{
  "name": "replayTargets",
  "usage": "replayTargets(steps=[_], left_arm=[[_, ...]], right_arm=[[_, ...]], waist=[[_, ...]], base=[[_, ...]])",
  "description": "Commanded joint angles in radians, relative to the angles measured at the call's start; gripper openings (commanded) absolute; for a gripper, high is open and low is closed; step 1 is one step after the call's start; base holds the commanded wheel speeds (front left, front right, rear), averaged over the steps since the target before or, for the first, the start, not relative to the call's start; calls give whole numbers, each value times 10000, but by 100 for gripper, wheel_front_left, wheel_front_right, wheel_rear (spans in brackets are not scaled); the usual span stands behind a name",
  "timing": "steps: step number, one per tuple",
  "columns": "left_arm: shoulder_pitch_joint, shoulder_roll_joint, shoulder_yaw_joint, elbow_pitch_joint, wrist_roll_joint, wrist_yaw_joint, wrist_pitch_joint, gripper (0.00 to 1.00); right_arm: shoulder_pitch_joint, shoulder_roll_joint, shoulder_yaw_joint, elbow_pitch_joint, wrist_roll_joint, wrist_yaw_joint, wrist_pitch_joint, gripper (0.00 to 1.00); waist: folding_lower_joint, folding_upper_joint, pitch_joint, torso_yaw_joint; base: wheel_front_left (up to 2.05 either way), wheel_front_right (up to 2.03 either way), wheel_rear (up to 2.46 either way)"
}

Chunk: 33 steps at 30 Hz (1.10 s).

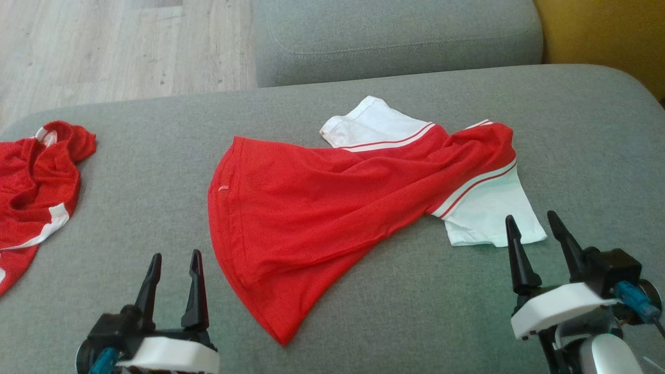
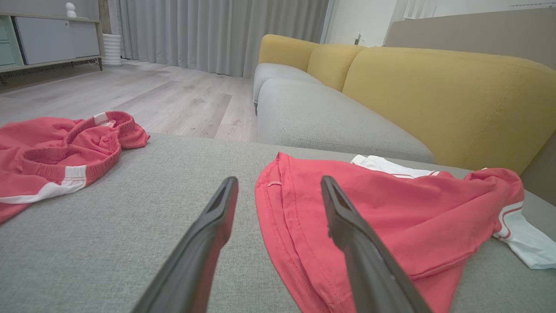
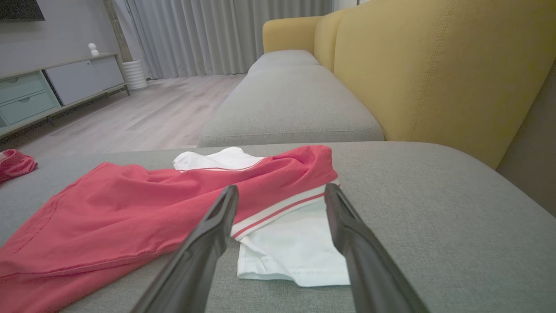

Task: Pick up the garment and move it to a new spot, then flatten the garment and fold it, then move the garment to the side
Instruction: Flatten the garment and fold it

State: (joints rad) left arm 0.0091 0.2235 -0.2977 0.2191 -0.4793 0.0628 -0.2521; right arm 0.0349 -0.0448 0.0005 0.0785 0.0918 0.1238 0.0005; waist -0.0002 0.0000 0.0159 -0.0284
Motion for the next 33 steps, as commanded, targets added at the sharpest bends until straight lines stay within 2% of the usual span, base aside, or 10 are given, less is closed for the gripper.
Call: replayTargets(steps=[1, 8, 12, 15, 22, 33], left_arm=[[-237, 89, 300, -247, -73, 97, -56, 100], [-214, 86, 239, -241, -140, 110, 30, 100], [-291, 50, -31, -153, -158, -37, 318, 100], [-428, -123, -388, 60, -316, -323, 765, 100], [-1042, -737, -1023, 1479, -953, -998, 1965, 100], [-2070, -1056, -1175, 3048, -1225, -1162, 2424, 100]], right_arm=[[-278, -59, 308, -401, 80, 69, 41, 100], [-265, -57, 328, -506, 185, 69, 134, 100], [-271, -56, 386, -526, 233, 69, 195, 100], [-289, -56, 428, -551, 270, 69, 241, 100], [-411, -55, 588, -500, 386, 69, 223, 100], [-608, -55, 738, -418, 439, 69, 189, 100]], waist=[[2, 0, -19, 12], [2, 0, -7, 51], [2, 0, 63, 56], [2, 0, 141, 57], [2, 0, 374, 1], [2, 0, 654, -158]], base=[[0, 0, 0], [0, 0, 0], [0, 0, 0], [0, 0, 0], [0, 0, 0], [0, 0, 0]])
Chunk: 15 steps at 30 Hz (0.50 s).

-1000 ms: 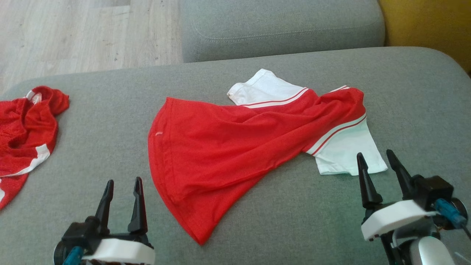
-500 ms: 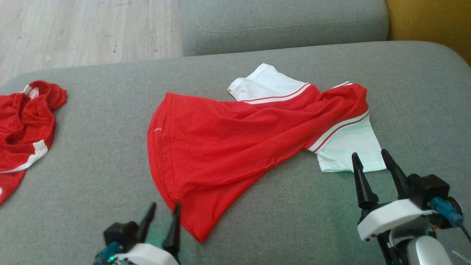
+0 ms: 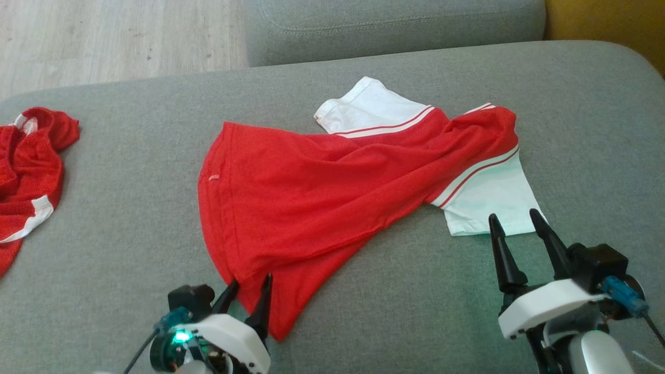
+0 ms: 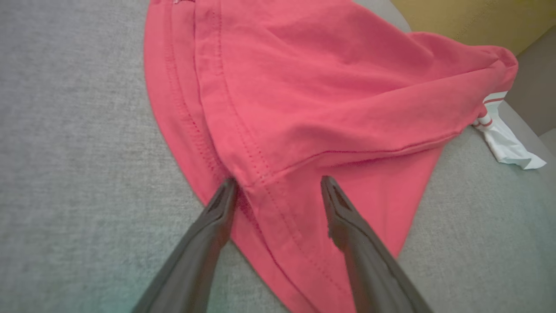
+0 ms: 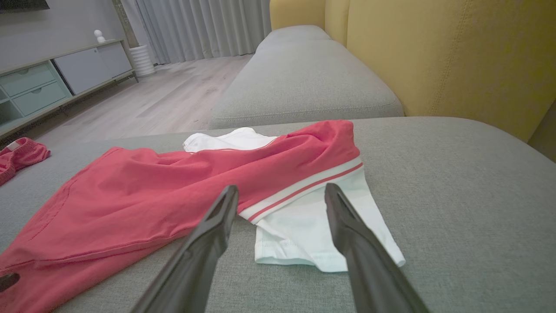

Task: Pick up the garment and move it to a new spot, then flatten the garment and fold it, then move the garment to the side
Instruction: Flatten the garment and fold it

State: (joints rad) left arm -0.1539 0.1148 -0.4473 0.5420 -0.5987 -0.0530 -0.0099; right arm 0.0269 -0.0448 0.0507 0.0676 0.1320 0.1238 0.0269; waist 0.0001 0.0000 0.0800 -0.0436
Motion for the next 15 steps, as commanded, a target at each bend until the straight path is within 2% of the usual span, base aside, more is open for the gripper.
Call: replayTargets(steps=[1, 14, 15], left_arm=[[-492, 22, 318, -107, -43, -14, -5, 100], [-778, 5, -92, -268, 97, -266, -230, 100], [-801, 23, -115, -285, 122, -271, -250, 87]], right_arm=[[-537, -55, 235, -307, 47, 69, -78, 100], [-618, -55, 265, -326, 70, 69, -103, 100], [-623, -55, 273, -328, 73, 69, -98, 100]], waist=[[-1, 0, 31, -8], [-1, 0, 149, 58], [-1, 0, 166, 53]], base=[[0, 0, 0], [0, 0, 0], [0, 0, 0]])
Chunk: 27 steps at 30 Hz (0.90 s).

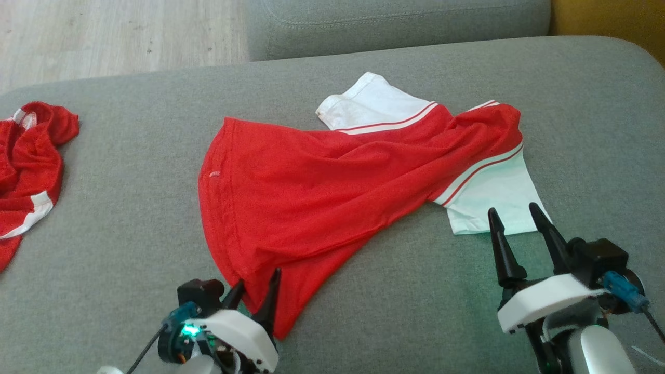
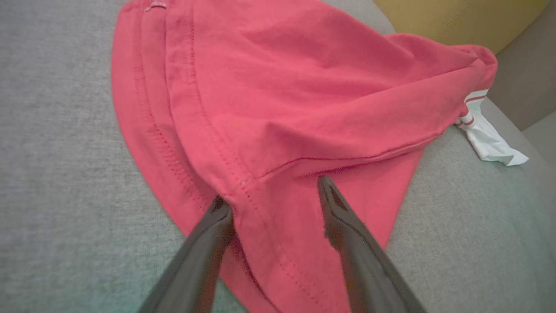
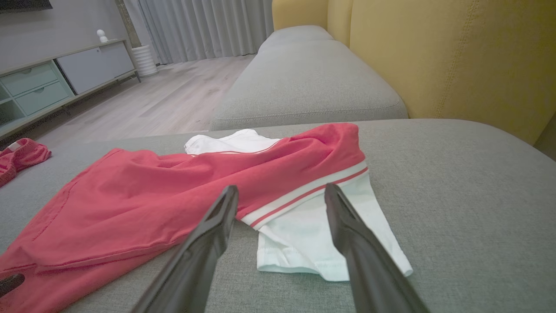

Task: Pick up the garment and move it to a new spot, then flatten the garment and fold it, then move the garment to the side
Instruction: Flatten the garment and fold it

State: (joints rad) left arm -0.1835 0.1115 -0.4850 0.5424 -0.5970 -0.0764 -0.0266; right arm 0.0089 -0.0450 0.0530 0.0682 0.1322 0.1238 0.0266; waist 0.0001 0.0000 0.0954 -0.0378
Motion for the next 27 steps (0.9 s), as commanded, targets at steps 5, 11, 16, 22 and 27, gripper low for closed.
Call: replayTargets(steps=[5, 11, 16, 22, 27], left_arm=[[-681, 150, 214, -296, 276, -18, -391, 0], [-795, 197, 237, -380, 487, 90, -1066, 0], [-700, 297, 234, -445, 496, 77, -1306, 0], [-718, 386, 86, -539, 484, -11, -1204, 0], [-885, 408, -44, -630, 513, -86, -1213, 0]], right_arm=[[-564, -53, 268, -273, 52, 69, -49, 100], [-732, -53, 170, -140, 19, 69, 87, 100], [-1185, -53, -633, 790, 307, 69, 1141, 100], [-2531, -53, -2048, 2514, -159, 69, 2487, 100], [-3534, -53, -2865, 3987, -287, 69, 2836, 100]], waist=[[-1, 0, 97, -52], [-1, 0, 135, -57], [-1, 0, 289, -44], [-1, 0, 640, 180], [-1, 0, 893, 390]], base=[[0, 0, 0], [0, 0, 0], [0, 0, 0], [0, 0, 0], [0, 0, 0]])
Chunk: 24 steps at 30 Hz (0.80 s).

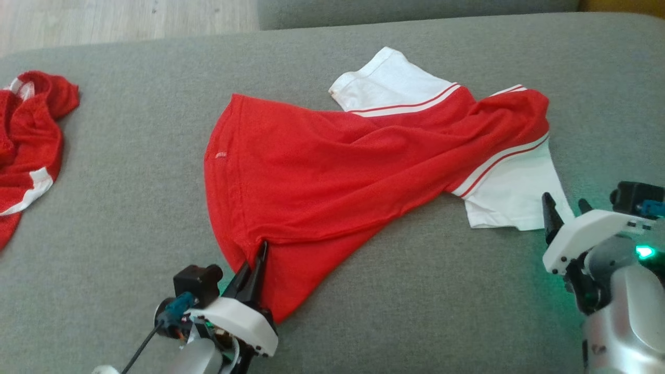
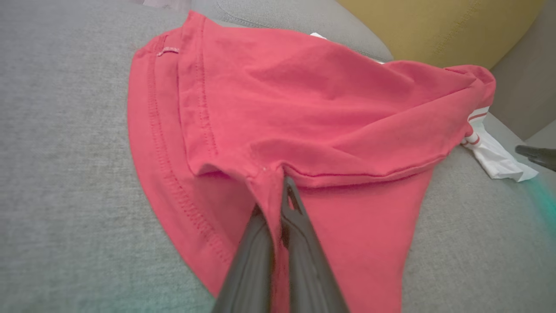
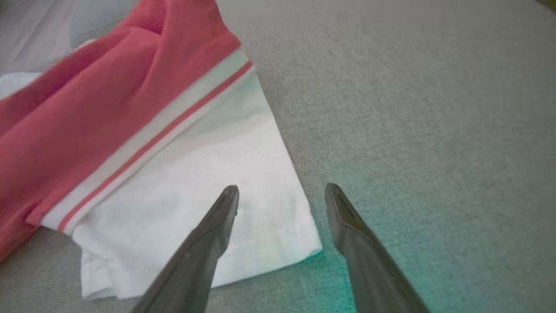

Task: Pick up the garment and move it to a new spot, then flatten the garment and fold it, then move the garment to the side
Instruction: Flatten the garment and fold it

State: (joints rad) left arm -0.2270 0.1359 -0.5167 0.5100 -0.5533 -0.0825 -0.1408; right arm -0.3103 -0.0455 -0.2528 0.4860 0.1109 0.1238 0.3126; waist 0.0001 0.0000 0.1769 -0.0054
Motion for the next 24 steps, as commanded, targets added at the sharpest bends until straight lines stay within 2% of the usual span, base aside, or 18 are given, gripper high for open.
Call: replayTargets(steps=[1, 6, 7, 8, 12, 15, 19, 24], left_arm=[[-479, 174, 255, -318, 82, -36, -84, 0], [-605, 199, 145, -348, 83, -103, -120, 0], [-620, 205, 127, -348, 81, -111, -124, 0], [-631, 208, 115, -349, 76, -115, -129, 0], [-616, 231, 118, -386, 48, -100, -214, 0], [-568, 287, 250, -592, -24, -50, -414, 0], [-543, 450, 666, -1492, -250, -37, -738, 0], [-324, 1030, 1345, -3633, -612, 48, -776, 0]], right_arm=[[-482, -47, 58, 116, -262, 69, 19, 100], [-990, -47, 35, 1544, -796, 69, 387, 100], [-1045, -47, 137, 1741, -792, 69, 490, 44], [-1095, -47, 250, 1844, -710, 69, 492, 0], [-1042, -47, 585, 1642, -223, 69, 243, 0], [-868, -47, 793, 848, 377, 69, -110, 0], [-530, -47, 1001, -992, 1439, 69, -242, 0], [180, -47, 981, -4062, 2398, 69, 267, 0]], waist=[[-1, 0, 122, 94], [-1, 0, 274, 204], [-1, 0, 285, 217], [-1, 0, 290, 223], [-1, 0, 177, 185], [-1, 0, 2, 67], [-1, 0, -262, -98], [-1, 0, -587, -249]], base=[[0, 0, 0], [0, 0, 0], [0, 0, 0], [0, 0, 0], [0, 0, 0], [0, 0, 0], [0, 0, 0], [0, 0, 0]])
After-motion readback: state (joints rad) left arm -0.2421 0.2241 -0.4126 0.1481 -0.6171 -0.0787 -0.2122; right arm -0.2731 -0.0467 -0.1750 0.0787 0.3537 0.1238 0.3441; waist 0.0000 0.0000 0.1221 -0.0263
